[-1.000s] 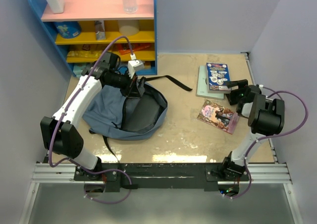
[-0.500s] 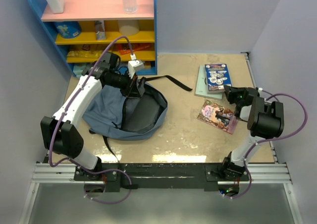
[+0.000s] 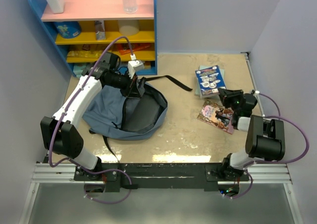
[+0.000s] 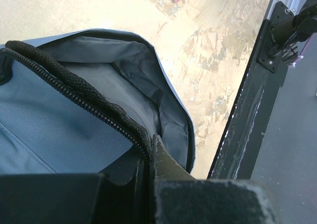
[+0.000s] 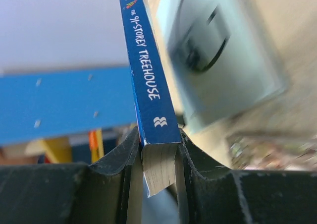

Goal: Pack the student bag
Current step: Pick up the book from the center of the board.

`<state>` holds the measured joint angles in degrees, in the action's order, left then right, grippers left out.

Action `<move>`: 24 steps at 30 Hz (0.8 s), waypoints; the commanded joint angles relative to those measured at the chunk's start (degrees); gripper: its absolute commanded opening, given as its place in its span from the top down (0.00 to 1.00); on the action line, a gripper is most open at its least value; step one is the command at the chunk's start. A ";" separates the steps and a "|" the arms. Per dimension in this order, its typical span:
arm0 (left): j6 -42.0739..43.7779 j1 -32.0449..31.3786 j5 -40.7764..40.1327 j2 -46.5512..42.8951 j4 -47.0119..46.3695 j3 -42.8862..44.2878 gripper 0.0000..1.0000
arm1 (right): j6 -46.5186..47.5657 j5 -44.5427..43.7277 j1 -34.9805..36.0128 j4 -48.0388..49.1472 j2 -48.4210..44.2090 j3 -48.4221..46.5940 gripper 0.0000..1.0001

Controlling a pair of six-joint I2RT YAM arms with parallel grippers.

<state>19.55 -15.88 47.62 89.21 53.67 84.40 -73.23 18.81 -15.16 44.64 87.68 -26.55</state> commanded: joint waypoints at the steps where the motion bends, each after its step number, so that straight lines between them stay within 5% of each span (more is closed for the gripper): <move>1: -0.48 0.32 1.69 -1.32 -0.76 -0.55 1.00 | -7.96 8.86 4.95 14.39 -4.44 2.37 1.00; 7: -0.48 0.32 0.29 -0.88 -1.55 -0.91 1.00 | -17.98 12.39 8.82 28.29 -9.18 9.31 1.00; 15: -1.44 0.32 -1.03 -0.09 -3.30 -1.17 1.00 | -17.82 15.99 18.31 19.61 -20.26 12.92 1.00; 24: -2.41 0.32 -1.12 -0.88 -2.79 1.73 1.00 | -8.52 18.19 26.32 -3.58 -32.02 11.52 1.00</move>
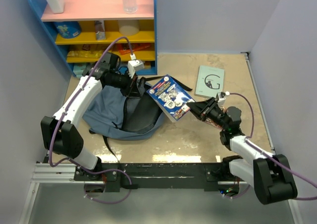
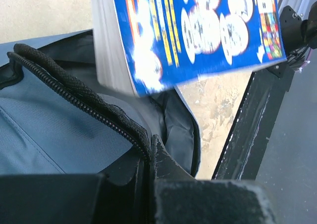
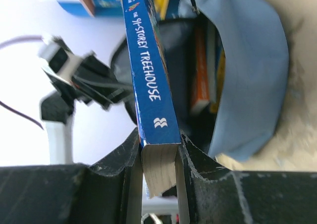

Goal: Pack the student bag
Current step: Pick up the book from the center of the board, then place the book in the student bag.

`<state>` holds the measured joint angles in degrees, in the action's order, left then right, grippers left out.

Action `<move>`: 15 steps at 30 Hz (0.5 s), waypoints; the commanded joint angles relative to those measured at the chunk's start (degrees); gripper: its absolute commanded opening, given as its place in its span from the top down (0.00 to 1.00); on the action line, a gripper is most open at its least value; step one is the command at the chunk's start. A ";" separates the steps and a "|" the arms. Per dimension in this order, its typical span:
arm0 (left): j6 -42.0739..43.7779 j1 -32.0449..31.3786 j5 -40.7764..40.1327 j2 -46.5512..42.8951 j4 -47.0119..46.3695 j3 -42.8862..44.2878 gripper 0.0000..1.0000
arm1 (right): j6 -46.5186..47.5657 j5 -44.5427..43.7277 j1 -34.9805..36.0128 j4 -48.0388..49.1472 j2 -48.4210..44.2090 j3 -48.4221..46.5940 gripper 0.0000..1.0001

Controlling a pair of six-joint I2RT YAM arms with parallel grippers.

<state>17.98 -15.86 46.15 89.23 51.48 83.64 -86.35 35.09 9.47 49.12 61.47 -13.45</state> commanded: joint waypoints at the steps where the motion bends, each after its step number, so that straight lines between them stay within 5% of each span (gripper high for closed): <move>1: -0.84 0.30 0.43 -0.99 -0.33 2.93 1.00 | 4.69 2.26 2.04 -10.17 -6.62 -1.32 1.00; 9: -3.30 0.21 2.28 -2.74 0.20 6.54 1.00 | 7.77 -0.28 8.80 -15.29 -5.67 -2.53 1.00; 15: -2.86 -0.93 2.28 -2.75 1.07 5.58 1.00 | 4.62 -3.62 16.62 -3.27 8.21 -7.19 1.00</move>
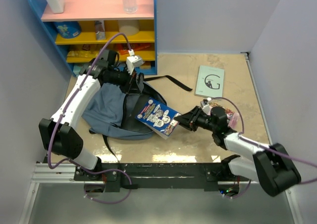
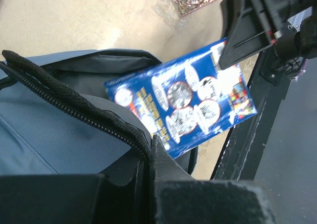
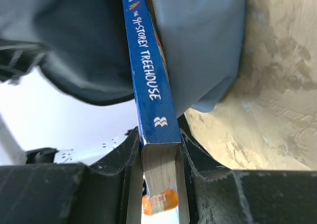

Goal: Pack the student bag
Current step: Place the book in the student bag.

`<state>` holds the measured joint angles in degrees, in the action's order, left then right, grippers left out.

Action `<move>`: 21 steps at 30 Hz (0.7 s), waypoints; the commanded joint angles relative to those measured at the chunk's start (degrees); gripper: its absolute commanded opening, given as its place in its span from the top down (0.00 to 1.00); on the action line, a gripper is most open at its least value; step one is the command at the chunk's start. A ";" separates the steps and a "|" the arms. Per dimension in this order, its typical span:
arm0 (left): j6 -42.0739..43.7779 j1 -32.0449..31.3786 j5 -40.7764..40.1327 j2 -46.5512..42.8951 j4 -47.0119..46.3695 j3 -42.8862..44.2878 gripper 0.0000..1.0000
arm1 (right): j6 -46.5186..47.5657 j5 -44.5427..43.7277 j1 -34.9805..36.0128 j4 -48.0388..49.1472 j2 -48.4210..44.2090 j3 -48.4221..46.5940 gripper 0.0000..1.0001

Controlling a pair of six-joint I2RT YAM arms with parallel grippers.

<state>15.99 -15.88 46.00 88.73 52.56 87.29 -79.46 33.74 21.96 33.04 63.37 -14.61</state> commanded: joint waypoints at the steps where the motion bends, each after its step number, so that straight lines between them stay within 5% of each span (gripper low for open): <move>1: -0.78 -1.00 2.08 -2.33 0.09 1.66 1.00 | -2.89 -2.71 5.19 16.67 8.06 -6.74 1.00; 6: 0.62 -1.08 0.85 -2.33 0.97 1.31 1.00 | -5.00 -3.33 10.04 23.21 15.89 -10.79 1.00; 11: 2.29 -1.17 0.58 -1.54 2.64 1.49 1.00 | 0.17 -2.53 10.04 12.59 11.95 -13.42 1.00; 15: 1.50 -1.08 1.72 -1.37 1.32 1.04 1.00 | 0.01 -1.83 10.04 13.28 12.30 -14.48 1.00; 21: 1.85 -1.08 0.33 -1.28 1.93 2.01 1.00 | -4.91 2.99 10.83 25.66 20.29 -17.55 1.00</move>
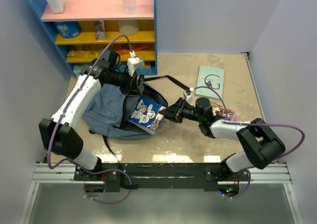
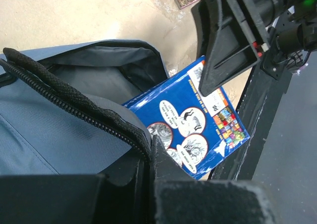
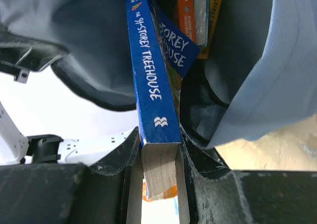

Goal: Pack the student bag
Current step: Place the book in the student bag.

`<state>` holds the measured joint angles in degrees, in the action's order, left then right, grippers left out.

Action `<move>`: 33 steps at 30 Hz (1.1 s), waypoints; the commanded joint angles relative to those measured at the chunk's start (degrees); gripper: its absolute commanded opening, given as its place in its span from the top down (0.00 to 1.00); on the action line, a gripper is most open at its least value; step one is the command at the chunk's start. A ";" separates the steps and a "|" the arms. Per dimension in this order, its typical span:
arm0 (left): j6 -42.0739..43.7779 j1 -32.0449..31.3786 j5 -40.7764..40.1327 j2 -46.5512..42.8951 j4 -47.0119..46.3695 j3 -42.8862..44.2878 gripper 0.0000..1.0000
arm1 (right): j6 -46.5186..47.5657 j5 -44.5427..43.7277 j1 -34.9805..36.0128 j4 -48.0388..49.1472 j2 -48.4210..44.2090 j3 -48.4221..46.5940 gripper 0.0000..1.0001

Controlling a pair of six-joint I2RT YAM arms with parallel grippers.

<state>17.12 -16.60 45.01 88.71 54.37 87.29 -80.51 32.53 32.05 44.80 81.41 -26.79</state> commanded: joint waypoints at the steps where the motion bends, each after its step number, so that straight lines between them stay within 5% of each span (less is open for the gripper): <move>1: 1.06 -0.36 1.22 -1.08 0.65 2.53 1.00 | -3.86 5.16 1.08 14.00 2.87 -6.43 1.00; 11: 1.25 -0.36 1.13 -0.90 1.35 2.19 1.00 | -8.42 9.56 1.26 21.37 5.78 -10.92 1.00; 16: 1.77 -0.36 0.16 -1.52 1.53 1.84 1.00 | -6.24 10.62 1.26 16.46 3.58 -10.92 1.00; 21: 1.25 -0.36 0.43 -1.34 1.27 1.75 1.00 | -13.35 11.06 1.26 26.99 6.22 -10.74 1.00; 33: 0.63 -0.54 1.65 -1.70 1.27 2.10 1.00 | -2.29 5.81 4.15 12.87 8.23 -15.75 1.00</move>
<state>18.20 -16.62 44.05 88.55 55.90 87.55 -87.83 39.79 32.84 51.59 89.38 -36.75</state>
